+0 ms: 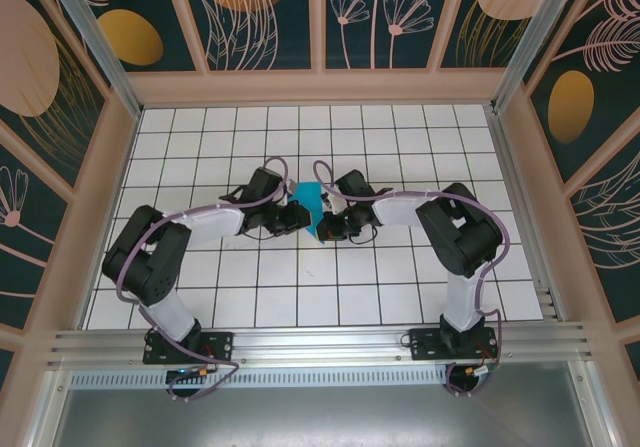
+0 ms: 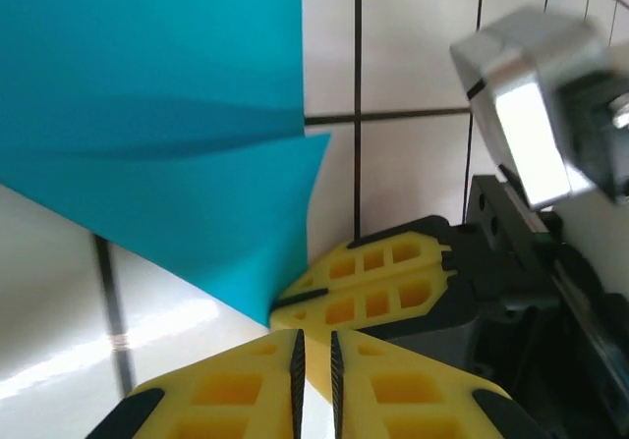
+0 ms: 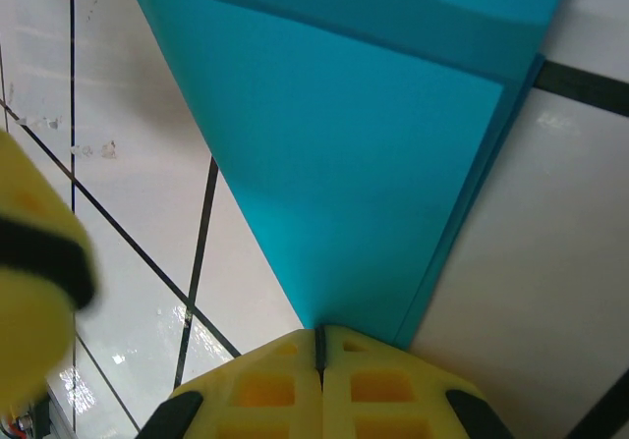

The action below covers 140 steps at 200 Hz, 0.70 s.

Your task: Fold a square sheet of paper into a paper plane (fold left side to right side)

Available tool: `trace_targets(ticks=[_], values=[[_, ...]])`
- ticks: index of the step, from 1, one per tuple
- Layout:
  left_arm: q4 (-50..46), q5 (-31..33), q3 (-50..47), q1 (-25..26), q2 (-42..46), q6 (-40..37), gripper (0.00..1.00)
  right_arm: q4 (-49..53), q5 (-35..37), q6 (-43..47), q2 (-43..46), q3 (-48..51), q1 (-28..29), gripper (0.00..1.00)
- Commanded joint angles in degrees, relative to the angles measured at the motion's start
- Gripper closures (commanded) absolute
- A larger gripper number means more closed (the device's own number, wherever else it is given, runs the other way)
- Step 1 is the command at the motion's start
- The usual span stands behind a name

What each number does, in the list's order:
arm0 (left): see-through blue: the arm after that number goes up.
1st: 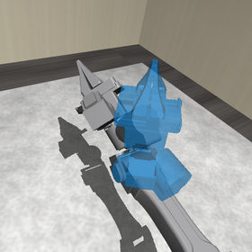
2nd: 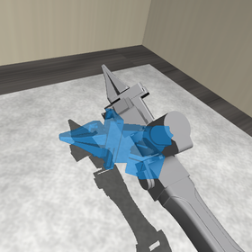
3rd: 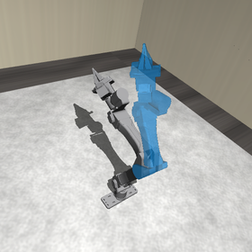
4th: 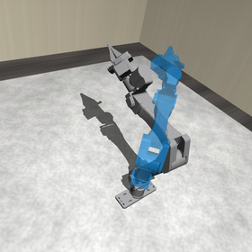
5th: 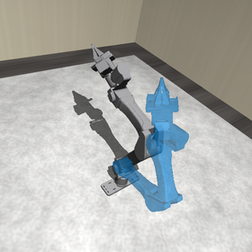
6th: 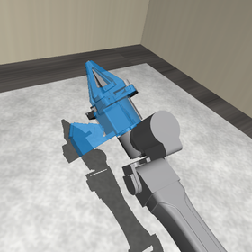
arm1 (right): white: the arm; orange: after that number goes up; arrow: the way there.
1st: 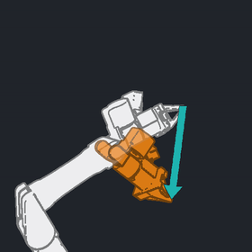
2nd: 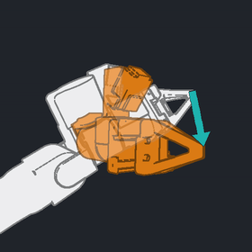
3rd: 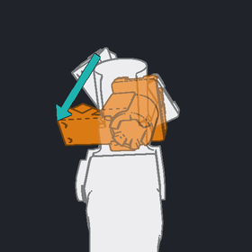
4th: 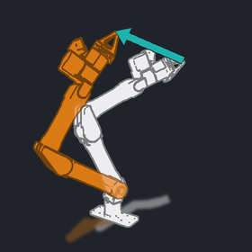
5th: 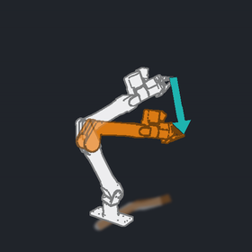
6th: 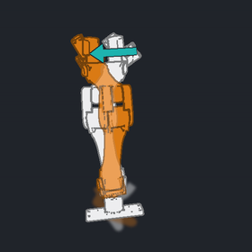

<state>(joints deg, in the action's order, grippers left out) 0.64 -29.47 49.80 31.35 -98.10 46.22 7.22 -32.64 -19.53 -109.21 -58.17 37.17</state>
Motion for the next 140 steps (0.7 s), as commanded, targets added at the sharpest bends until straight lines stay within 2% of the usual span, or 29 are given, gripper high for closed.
trace_targets(ticks=[1, 62, 140], values=[[4.6, 0.5, -0.4, 0.6, -3.0, 4.0, 0.83, 7.6, 4.5, -0.1, -2.1, 2.8, -0.2, 0.95], [6.6, 1.6, -0.5, 1.9, -7.1, 5.8, 0.82, 8.1, 4.8, 0.0, -2.0, 2.7, 0.1, 0.95], [2.9, 11.0, 0.7, 1.6, -10.9, 4.5, 0.82, 10.7, 7.2, 0.6, -2.5, 2.1, 0.7, 0.96]])
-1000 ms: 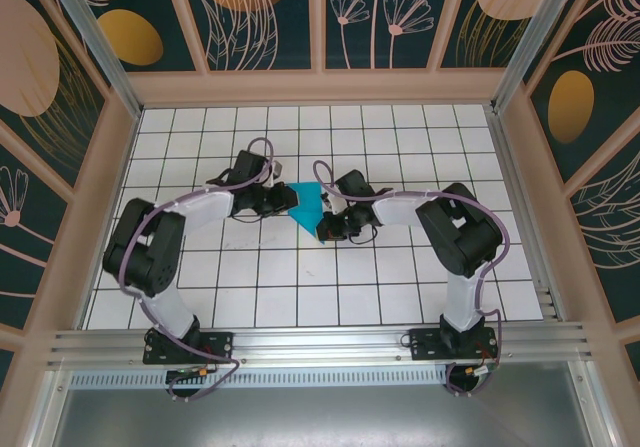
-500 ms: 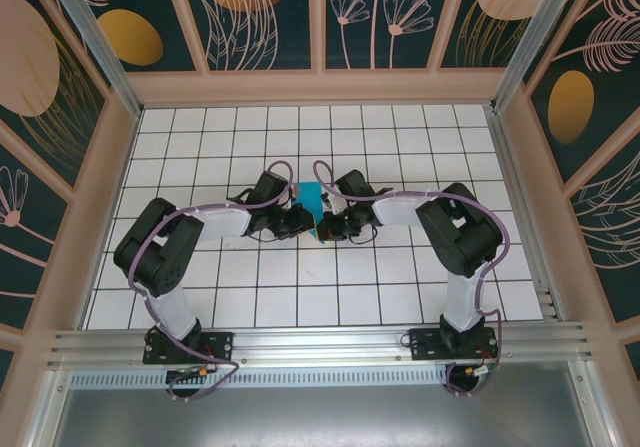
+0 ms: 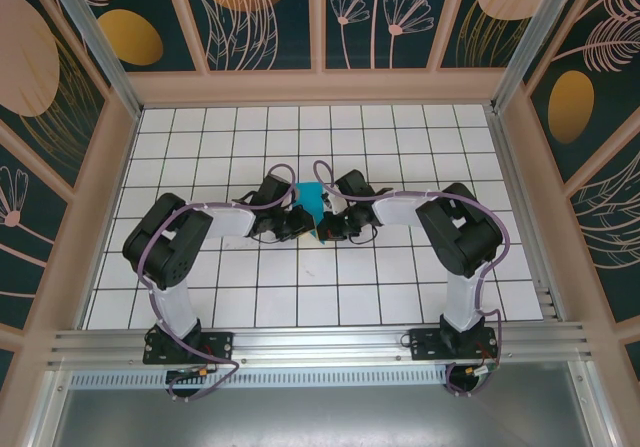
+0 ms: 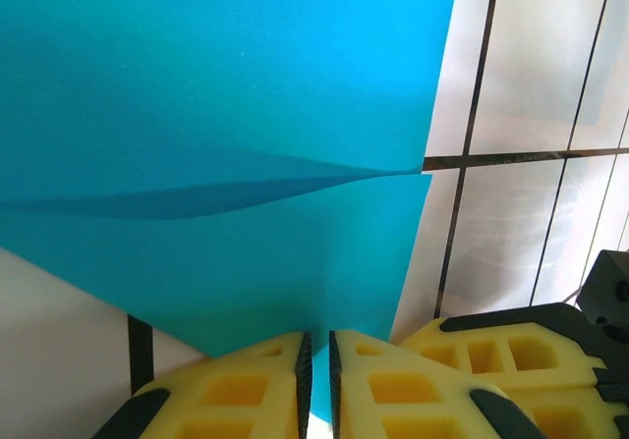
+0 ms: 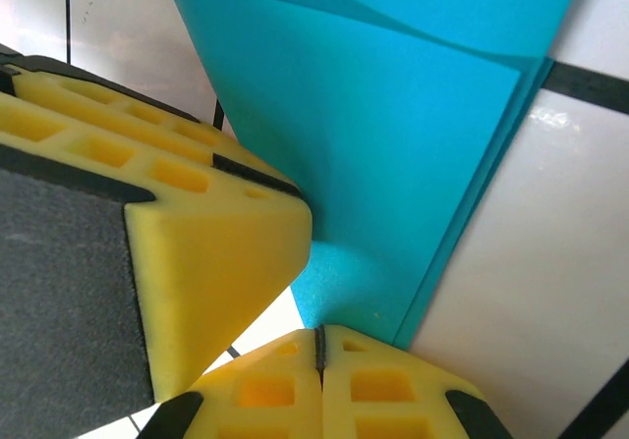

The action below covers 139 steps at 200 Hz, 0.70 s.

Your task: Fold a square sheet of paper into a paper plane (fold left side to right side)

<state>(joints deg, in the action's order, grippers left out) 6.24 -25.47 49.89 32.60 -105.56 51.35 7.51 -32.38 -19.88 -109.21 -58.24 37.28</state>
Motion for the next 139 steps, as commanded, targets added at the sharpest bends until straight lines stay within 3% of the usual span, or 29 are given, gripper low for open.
trace_targets(ticks=[1, 41, 139], values=[[-2.9, 7.1, 0.8, 0.4, -3.5, -0.7, 0.82, 10.4, 6.9, 0.9, -2.5, 2.2, 0.6, 0.96], [-9.4, 11.8, 5.3, -1.7, -3.6, -5.0, 0.81, 12.0, 8.5, 1.5, -2.8, 2.2, 0.9, 0.96], [-11.6, 15.5, 9.3, -11.4, -6.0, -12.2, 0.8, 11.9, 8.1, 1.1, -2.5, 3.4, 1.0, 0.96]])
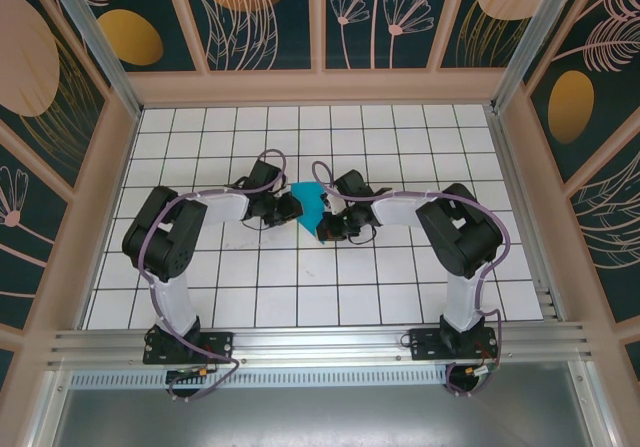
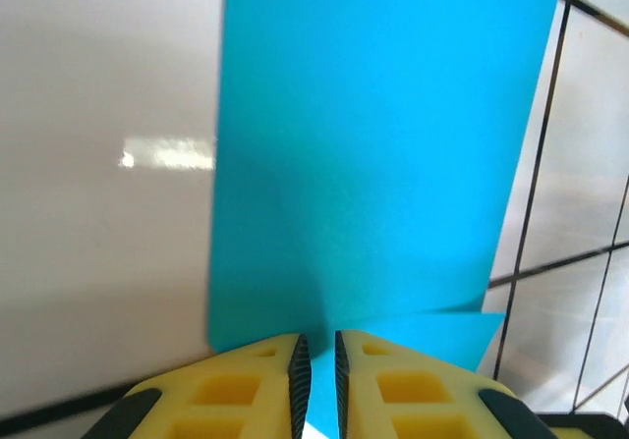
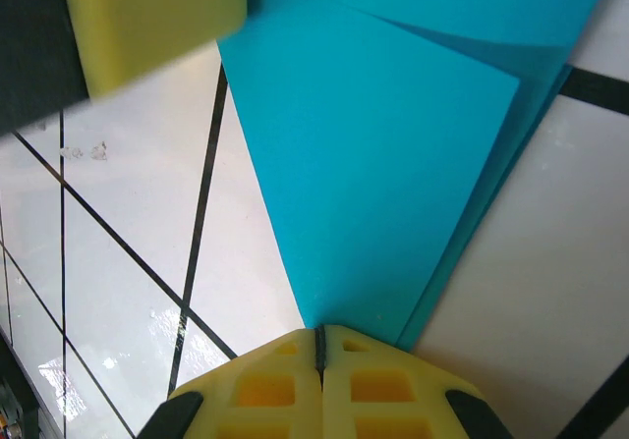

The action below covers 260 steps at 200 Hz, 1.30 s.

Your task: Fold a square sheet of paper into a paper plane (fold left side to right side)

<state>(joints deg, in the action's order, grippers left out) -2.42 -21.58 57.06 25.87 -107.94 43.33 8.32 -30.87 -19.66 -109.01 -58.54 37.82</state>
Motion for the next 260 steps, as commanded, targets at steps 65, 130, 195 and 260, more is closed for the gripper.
trace_targets(ticks=[65, 130, 195, 260], values=[[-4.8, 11.0, 5.0, -6.9, -1.3, -6.2, 0.73, 7.8, 3.7, 0.7, 0.0, 3.7, 0.3, 0.92], [-1.9, 3.8, -3.2, -7.3, 14.1, -2.8, 0.51, 5.1, 3.5, 1.2, 10.0, -0.8, -1.8, 0.7], [11.8, -6.3, -15.4, -5.1, 15.6, 6.0, 0.45, 2.0, 6.8, 2.8, 10.2, -2.4, -3.4, 0.51], [15.7, -7.6, -12.0, -1.3, 10.1, 8.2, 0.42, 1.7, 8.6, 2.6, 7.0, -2.1, -3.4, 0.54]])
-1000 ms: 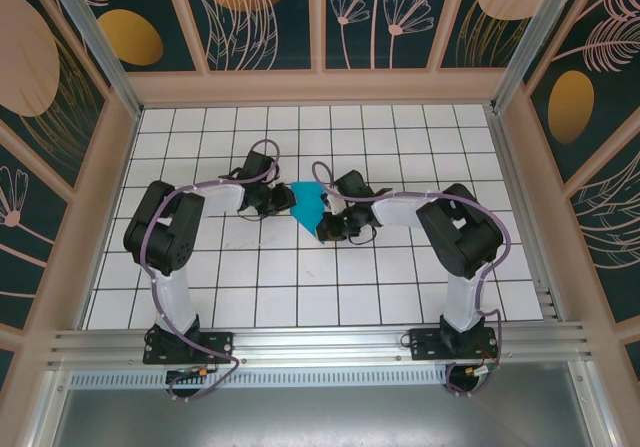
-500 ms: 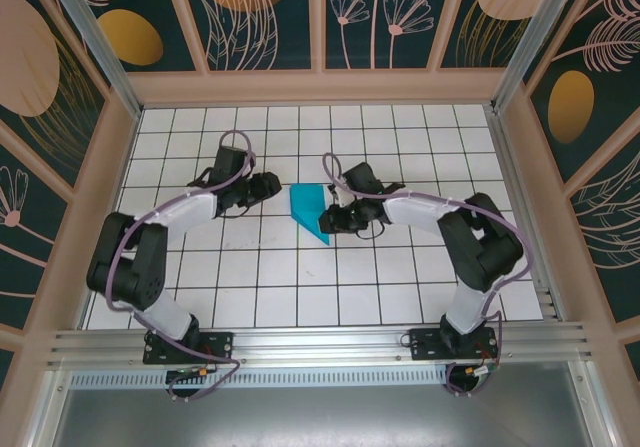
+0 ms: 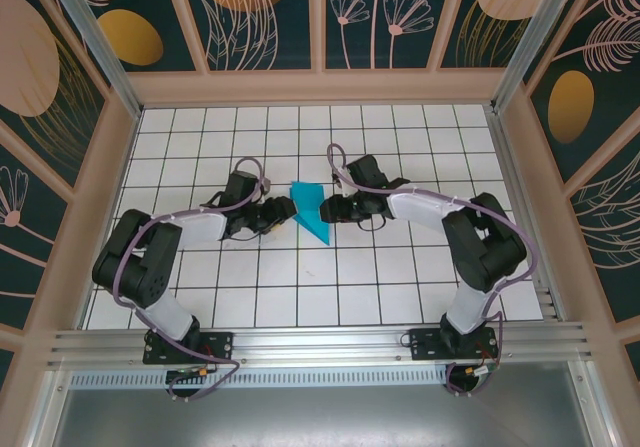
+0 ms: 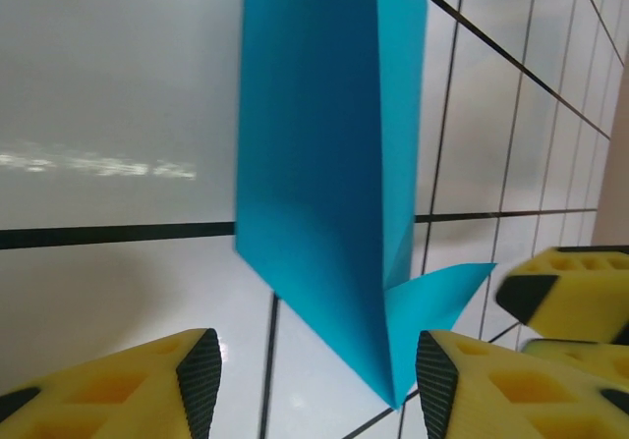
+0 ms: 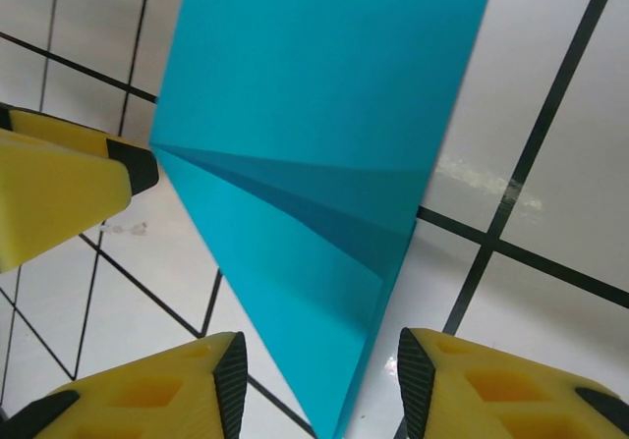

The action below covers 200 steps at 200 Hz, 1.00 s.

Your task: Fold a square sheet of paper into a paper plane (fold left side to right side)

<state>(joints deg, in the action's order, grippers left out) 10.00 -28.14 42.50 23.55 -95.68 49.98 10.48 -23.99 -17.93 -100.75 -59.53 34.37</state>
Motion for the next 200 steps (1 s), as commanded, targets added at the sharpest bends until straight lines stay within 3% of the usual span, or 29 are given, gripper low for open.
trace_targets(ticks=[1, 33, 55, 105, 151, 200], values=[[3.3, -1.0, 2.6, 1.0, -2.2, 1.6, 0.42, -0.4, 1.8, 0.9, -1.2, -1.1, 0.1, 0.54], [3.3, -0.7, 5.0, 1.9, -5.9, 1.9, 0.47, 0.1, 5.8, 1.8, 0.7, -0.1, 0.0, 0.54], [2.8, -0.4, 6.4, 2.1, -6.9, 2.0, 0.57, 0.7, 10.2, 2.8, 3.4, 1.4, 0.9, 0.51], [2.0, 0.1, 7.5, 2.4, -7.1, 2.9, 0.78, -2.0, 23.8, 4.9, 7.5, 5.1, 10.7, 0.42], [1.1, 0.2, 7.8, 2.5, -5.9, 3.0, 0.86, -3.2, 28.6, 6.1, 2.7, 2.2, 15.1, 0.39], [0.7, -0.3, 8.2, 2.6, -5.5, 3.3, 0.88, -3.6, 31.1, 7.9, -1.9, -0.2, 17.2, 0.38]])
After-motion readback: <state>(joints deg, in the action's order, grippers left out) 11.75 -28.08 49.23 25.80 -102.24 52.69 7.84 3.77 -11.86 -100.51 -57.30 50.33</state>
